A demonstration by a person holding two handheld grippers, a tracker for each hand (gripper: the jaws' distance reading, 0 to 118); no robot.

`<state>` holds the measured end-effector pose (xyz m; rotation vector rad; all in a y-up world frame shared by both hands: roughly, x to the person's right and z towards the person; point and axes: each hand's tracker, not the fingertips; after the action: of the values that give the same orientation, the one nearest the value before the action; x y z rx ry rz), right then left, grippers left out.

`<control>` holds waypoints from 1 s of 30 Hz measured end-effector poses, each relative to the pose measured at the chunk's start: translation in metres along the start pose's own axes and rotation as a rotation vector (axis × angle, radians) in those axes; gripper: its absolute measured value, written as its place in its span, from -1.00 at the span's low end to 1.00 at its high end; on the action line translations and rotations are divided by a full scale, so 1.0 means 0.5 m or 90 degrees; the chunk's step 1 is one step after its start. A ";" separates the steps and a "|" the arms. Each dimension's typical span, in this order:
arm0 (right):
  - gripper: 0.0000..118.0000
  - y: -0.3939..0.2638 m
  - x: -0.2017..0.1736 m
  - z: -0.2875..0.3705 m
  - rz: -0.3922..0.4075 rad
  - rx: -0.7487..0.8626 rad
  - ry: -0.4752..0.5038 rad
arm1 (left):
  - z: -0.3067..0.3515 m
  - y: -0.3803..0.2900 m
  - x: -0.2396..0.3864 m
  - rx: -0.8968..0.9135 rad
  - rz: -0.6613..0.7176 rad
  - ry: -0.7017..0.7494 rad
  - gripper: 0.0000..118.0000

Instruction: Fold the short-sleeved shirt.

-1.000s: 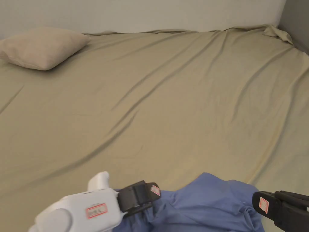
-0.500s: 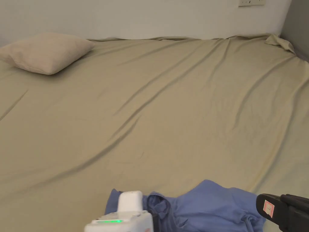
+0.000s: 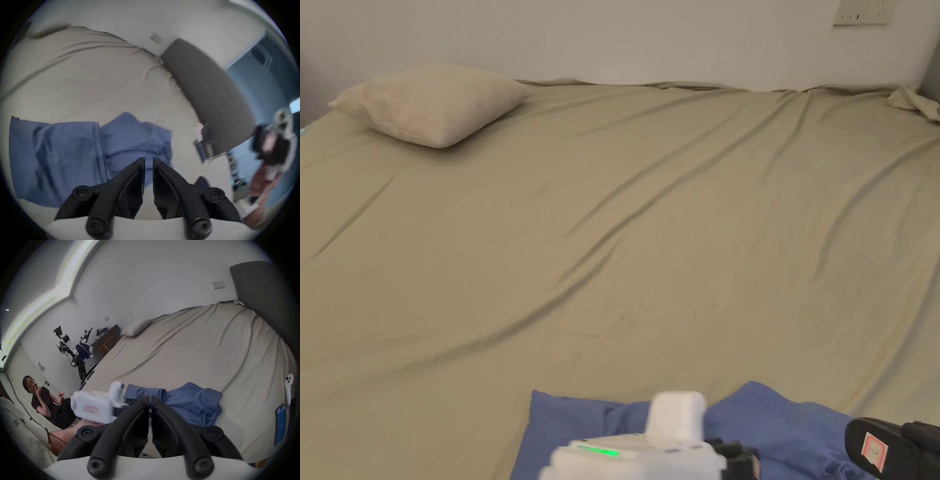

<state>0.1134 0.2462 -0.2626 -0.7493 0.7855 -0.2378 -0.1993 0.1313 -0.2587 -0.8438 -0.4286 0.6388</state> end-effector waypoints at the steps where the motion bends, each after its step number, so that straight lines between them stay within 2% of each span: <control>1: -0.91 0.001 0.000 0.003 0.002 0.003 0.003 | 0.041 0.017 -0.031 0.016 0.027 -0.004 -0.84; 3: -0.91 0.004 0.002 0.003 0.003 0.007 0.011 | 0.117 0.047 -0.108 0.052 0.070 0.009 -0.83; 4: -0.91 0.004 0.003 0.003 0.001 0.008 0.016 | 0.146 0.061 -0.153 0.052 0.087 0.007 -0.35; 5: -0.91 0.004 0.005 0.001 -0.002 0.010 0.023 | 0.176 0.075 -0.205 0.037 0.081 0.018 0.53; 6: -0.91 0.004 0.005 -0.002 -0.005 0.009 0.025 | 0.204 0.087 -0.253 0.016 0.099 0.045 0.53; 8: -0.91 0.001 0.003 -0.008 -0.005 0.007 0.026 | 0.226 0.090 -0.316 -0.028 0.100 0.073 1.00; 10: -0.91 -0.003 0.001 -0.014 -0.003 0.001 0.030 | 0.228 0.103 -0.359 0.007 0.100 0.065 1.00; 12: -0.91 -0.006 -0.001 -0.018 -0.004 -0.005 0.041 | 0.203 0.115 -0.398 -0.057 0.137 0.095 1.00; 14: -0.91 -0.006 -0.002 -0.020 -0.015 -0.007 0.063 | 0.186 0.093 -0.441 -0.096 0.159 0.034 1.00; 16: -0.91 -0.003 -0.005 -0.018 -0.021 -0.006 0.080 | 0.151 0.081 -0.463 -0.141 0.180 0.011 1.00; 18: -0.92 0.002 -0.009 -0.013 -0.023 -0.003 0.099 | 0.141 0.076 -0.447 -0.073 0.178 -0.052 1.00; 21: -0.92 0.009 -0.014 -0.009 -0.019 0.001 0.102 | 0.107 0.066 -0.433 -0.104 0.180 -0.047 1.00; 22: -0.91 0.010 -0.014 -0.009 -0.017 0.002 0.100 | 0.100 0.071 -0.420 -0.099 0.175 -0.047 0.61; 23: -0.91 0.013 -0.013 -0.010 -0.017 0.002 0.095 | 0.102 0.071 -0.415 -0.090 0.169 -0.043 -0.54; 24: -0.91 0.015 -0.012 -0.010 -0.017 0.004 0.091 | 0.098 0.070 -0.414 -0.087 0.163 0.000 -0.86; 26: -0.91 0.017 -0.010 -0.008 -0.021 0.009 0.082 | 0.108 0.051 -0.417 -0.082 0.223 -0.003 -0.86; 30: -0.92 0.022 -0.001 0.003 -0.030 0.020 0.045 | 0.190 0.055 -0.413 -0.013 0.237 0.034 -0.86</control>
<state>0.1132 0.2551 -0.2690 -0.7345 0.8301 -0.3203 -0.4159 0.0589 -0.2444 -0.9673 -0.2302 0.9532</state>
